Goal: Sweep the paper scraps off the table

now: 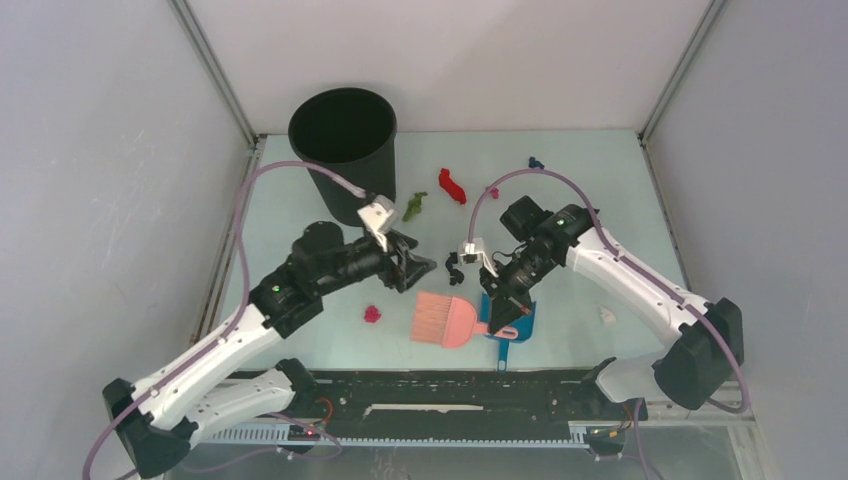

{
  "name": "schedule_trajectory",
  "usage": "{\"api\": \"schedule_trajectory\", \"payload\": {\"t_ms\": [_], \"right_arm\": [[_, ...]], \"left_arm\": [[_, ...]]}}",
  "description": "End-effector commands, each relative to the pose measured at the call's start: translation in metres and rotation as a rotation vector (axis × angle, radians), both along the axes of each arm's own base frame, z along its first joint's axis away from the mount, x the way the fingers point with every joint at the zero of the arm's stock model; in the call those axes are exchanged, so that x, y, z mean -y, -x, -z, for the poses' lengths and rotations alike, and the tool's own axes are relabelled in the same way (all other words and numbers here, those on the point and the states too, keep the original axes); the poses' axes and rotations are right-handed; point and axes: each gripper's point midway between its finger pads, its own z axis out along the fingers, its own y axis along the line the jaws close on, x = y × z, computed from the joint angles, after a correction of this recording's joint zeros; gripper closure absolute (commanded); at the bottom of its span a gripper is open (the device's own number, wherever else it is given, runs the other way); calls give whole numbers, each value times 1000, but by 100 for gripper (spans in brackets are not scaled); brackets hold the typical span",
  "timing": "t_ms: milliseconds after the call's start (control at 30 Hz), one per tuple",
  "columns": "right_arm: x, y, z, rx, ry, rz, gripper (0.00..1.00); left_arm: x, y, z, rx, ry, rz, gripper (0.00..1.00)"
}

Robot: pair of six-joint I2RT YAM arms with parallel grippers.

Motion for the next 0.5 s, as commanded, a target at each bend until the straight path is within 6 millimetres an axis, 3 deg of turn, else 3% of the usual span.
{"api": "schedule_trajectory", "payload": {"t_ms": [0, 133, 467], "right_arm": [[-11, 15, -18, -78, -85, -42, 100], [-13, 15, -20, -102, -88, -32, 100], [-12, 11, -17, -130, -80, -14, 100]], "left_arm": [[34, 22, 24, 8, -86, 172, 32], [52, 38, 33, -31, -84, 270, 34], [56, 60, 25, -83, -32, 361, 34]]}}
